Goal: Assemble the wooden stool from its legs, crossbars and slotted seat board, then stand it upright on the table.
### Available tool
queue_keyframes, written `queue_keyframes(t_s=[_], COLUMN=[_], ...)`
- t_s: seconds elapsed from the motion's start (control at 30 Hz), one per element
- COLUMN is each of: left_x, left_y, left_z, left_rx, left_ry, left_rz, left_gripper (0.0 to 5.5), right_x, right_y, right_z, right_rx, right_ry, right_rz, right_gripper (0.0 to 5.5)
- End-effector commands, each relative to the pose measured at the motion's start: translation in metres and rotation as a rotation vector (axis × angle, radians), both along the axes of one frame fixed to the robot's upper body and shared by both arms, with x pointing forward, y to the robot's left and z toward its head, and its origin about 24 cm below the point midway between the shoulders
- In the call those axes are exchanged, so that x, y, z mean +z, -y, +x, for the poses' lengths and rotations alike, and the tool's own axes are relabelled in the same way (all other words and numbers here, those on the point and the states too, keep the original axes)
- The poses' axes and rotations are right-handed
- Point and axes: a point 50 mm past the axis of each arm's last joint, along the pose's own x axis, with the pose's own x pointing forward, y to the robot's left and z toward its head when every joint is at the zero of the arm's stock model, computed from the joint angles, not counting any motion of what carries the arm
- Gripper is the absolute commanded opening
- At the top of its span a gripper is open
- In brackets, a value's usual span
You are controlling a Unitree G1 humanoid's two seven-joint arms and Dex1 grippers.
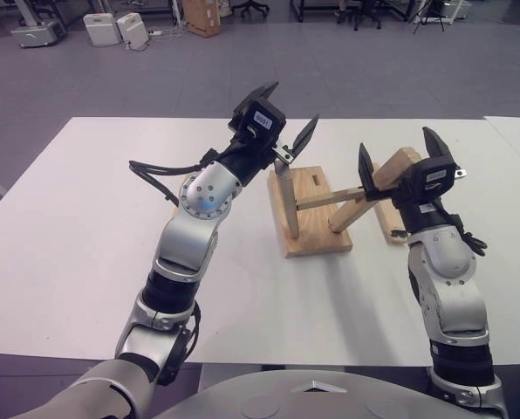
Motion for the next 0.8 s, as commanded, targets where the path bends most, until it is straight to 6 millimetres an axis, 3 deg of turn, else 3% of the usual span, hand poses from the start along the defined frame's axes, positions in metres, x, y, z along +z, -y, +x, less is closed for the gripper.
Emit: queue_keyframes(t_s=[0.03,0.1,0.17,0.37,0.4,0.5,0.6,0.67,0.8], left_x=[-0.016,-0.017,-0.02,-0.032,-0.034,-0.042,-0.054,-0.061,-0.073], left_y=[0.0,0.002,0.006,0.016,0.017,0.015,0.015,0.018,0.02], left_z=[0.002,0.001,0.0,-0.005,-0.005,-0.004,-0.009,-0.014,-0.014], left_rx=[-0.007,-0.012,-0.02,-0.032,-0.031,0.006,0.029,0.025,0.044], left_ry=[-0.084,-0.087,-0.09,-0.104,-0.106,-0.106,-0.104,-0.118,-0.138], left_rz=[0.048,0.052,0.064,0.101,0.101,0.126,0.177,0.17,0.158], left_gripper=[4.18,4.18,4.18,4.18,4.18,4.18,4.18,4.18,4.18], right_x=[-0.046,-0.1,-0.13,-0.15,-0.143,-0.085,-0.045,-0.041,-0.052], right_y=[0.004,0.005,-0.001,-0.004,-0.007,-0.022,-0.03,-0.033,-0.043], right_z=[0.006,-0.005,-0.02,-0.025,-0.022,-0.004,-0.006,-0.01,-0.018], right_rx=[0.0,-0.001,0.038,0.069,0.094,0.233,0.375,0.423,0.493], right_ry=[-0.334,-0.695,-0.914,-1.064,-1.011,-0.666,-0.461,-0.445,-0.492], right_rz=[0.037,-0.047,-0.074,-0.034,0.016,0.102,0.066,0.045,-0.036], right_gripper=[5.33,5.33,5.33,5.33,5.33,5.33,5.33,5.33,5.33])
